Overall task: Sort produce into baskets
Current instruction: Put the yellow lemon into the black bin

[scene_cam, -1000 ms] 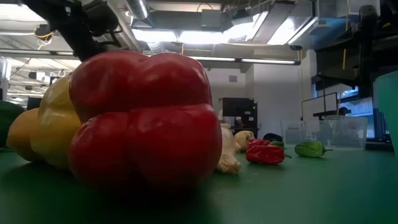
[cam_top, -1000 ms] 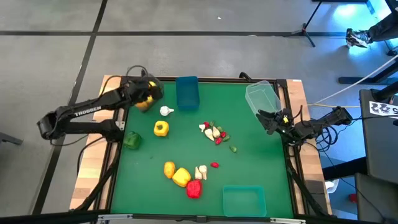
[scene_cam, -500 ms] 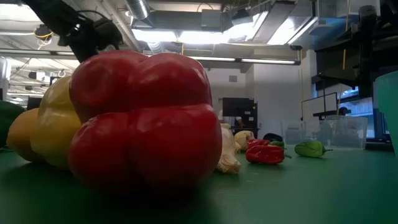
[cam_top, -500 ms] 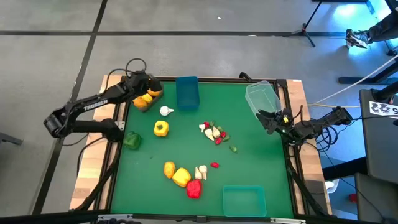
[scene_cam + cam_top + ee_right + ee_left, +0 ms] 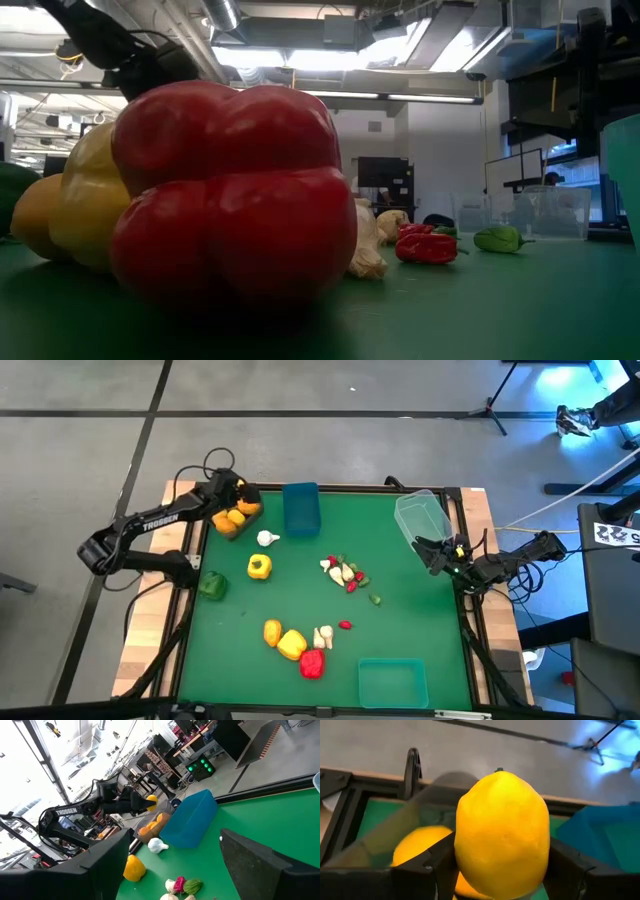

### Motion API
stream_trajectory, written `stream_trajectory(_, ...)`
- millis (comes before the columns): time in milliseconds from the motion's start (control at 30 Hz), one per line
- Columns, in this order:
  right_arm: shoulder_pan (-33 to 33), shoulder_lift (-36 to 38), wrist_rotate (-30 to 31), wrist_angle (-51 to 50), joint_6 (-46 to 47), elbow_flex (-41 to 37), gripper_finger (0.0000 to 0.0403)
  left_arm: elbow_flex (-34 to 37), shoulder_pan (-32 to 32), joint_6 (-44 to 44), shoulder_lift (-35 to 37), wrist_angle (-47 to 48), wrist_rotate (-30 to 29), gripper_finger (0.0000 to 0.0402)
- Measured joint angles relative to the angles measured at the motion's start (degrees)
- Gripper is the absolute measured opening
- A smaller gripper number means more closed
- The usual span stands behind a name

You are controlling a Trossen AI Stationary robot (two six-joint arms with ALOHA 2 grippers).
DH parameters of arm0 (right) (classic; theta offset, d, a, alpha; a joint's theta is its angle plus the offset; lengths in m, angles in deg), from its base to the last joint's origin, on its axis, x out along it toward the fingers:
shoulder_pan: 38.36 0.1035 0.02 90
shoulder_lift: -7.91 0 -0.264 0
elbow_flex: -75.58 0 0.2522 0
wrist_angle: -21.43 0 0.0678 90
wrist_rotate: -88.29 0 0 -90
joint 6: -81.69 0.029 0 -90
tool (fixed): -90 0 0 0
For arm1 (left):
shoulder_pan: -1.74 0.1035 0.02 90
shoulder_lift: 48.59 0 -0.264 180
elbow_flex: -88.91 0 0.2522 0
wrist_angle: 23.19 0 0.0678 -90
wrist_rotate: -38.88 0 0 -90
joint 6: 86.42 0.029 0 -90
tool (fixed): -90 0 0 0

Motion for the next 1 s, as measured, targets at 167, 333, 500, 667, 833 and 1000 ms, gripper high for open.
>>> stream_trajectory(167,-0.01,0.00,-0.02,0.00,-0.02,0.00,0.0303,0.00,1.77,1.71,0.00,-0.80,7.95,0.0224)
stream_trajectory(333,-0.01,0.00,-0.02,-0.07,-0.04,0.00,0.0303,0.00,1.99,0.44,0.00,-0.65,9.06,0.0224)
stream_trajectory(500,0.00,-0.01,-0.02,-0.09,-0.07,0.01,0.0303,0.00,2.03,-1.96,0.00,-0.66,9.02,0.0224)
stream_trajectory(667,-0.01,0.00,-0.02,-0.09,-0.07,0.00,0.0303,0.00,2.05,-0.40,0.00,-0.19,8.88,0.0224)
stream_trajectory(833,0.00,-0.01,-0.03,-0.09,-0.09,0.01,0.0303,0.00,2.05,1.57,0.00,-0.65,8.88,0.0224)
stream_trajectory(1000,0.01,-0.02,-0.02,-0.09,-0.11,0.00,0.0303,0.00,2.34,-1.83,0.00,-0.08,9.12,0.0224)
